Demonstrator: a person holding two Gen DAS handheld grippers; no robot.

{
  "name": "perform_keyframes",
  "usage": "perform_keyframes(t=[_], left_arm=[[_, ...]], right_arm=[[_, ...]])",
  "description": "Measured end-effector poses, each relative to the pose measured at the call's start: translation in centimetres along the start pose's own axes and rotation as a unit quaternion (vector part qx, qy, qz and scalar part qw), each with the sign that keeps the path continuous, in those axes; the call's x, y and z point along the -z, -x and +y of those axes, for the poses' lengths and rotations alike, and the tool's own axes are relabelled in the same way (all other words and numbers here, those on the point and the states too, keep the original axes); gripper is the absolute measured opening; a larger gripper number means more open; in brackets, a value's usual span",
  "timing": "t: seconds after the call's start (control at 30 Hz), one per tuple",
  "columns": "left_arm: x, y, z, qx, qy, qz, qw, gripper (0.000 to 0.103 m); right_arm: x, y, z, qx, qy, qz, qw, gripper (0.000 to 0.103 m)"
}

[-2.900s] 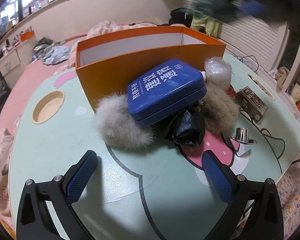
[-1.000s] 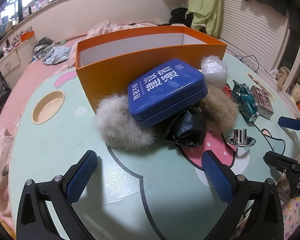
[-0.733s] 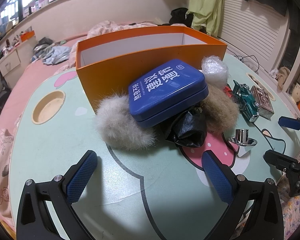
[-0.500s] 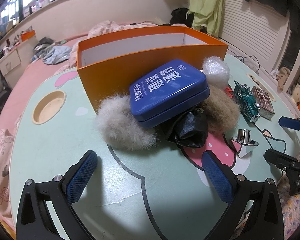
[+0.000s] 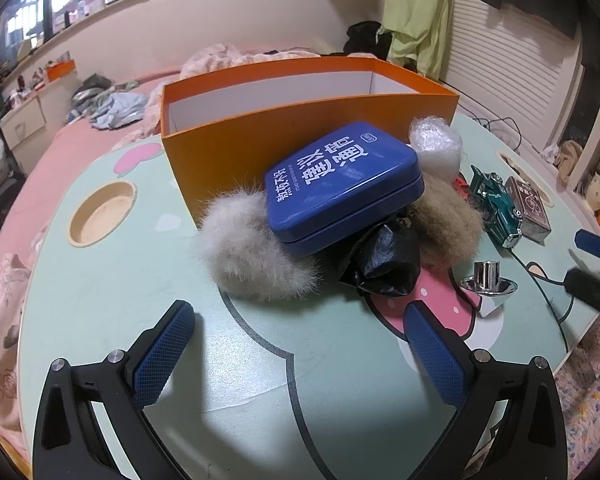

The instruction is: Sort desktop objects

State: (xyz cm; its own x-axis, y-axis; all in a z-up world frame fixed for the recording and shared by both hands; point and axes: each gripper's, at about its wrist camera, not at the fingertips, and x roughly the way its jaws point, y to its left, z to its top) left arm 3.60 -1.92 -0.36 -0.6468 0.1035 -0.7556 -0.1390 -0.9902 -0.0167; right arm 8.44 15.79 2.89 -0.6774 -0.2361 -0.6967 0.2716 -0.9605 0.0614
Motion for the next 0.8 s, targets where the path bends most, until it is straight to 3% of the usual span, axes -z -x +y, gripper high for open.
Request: perform_keyframes(t=[0.13, 0.3, 0.47, 0.57, 0.63, 0.73, 0.8], left_arm=[[0.2, 0.0, 0.1, 0.003, 0.002, -0.003, 1.0000, 0.103], [0.3, 0.4, 0.8, 0.019, 0.013, -0.013, 0.9996, 0.103], [0.4, 0.6, 1.5, 0.040, 0.030, -0.025, 0.9985, 0.103], [0.4, 0.7, 1.9, 0.052, 0.039, -0.030, 0.9974, 0.103], [0.5, 0.8, 2.1, 0.059, 0.046, -0.034, 0.9966, 0.103], [0.6, 1.1, 2.5, 0.072, 0.057, -0.040, 0.9949, 0.103], [0.6, 1.2, 2.8, 0.083, 0.068, -0.043, 0.9933, 0.103]], right_arm=[[-0.6, -0.5, -1.2, -0.006, -0.024, 0.003, 1.000, 0.094], [-2.1, -1.5, -0.6, 0.042, -0.002, -0.004, 0.999, 0.094], [-3.9, -1.9, -1.3, 0.022, -0.063, -0.004, 0.998, 0.094], [-4.9, -2.9, -2.0, 0.044, -0.106, 0.013, 0.993, 0.094], [-5.3, -3.6, -2.2, 0.060, -0.121, 0.024, 0.990, 0.083], [-5.3, -5.0, -2.2, 0.070, -0.129, 0.055, 0.988, 0.075], [-5.2, -4.8, -1.8, 0.078, -0.115, 0.049, 0.989, 0.067]])
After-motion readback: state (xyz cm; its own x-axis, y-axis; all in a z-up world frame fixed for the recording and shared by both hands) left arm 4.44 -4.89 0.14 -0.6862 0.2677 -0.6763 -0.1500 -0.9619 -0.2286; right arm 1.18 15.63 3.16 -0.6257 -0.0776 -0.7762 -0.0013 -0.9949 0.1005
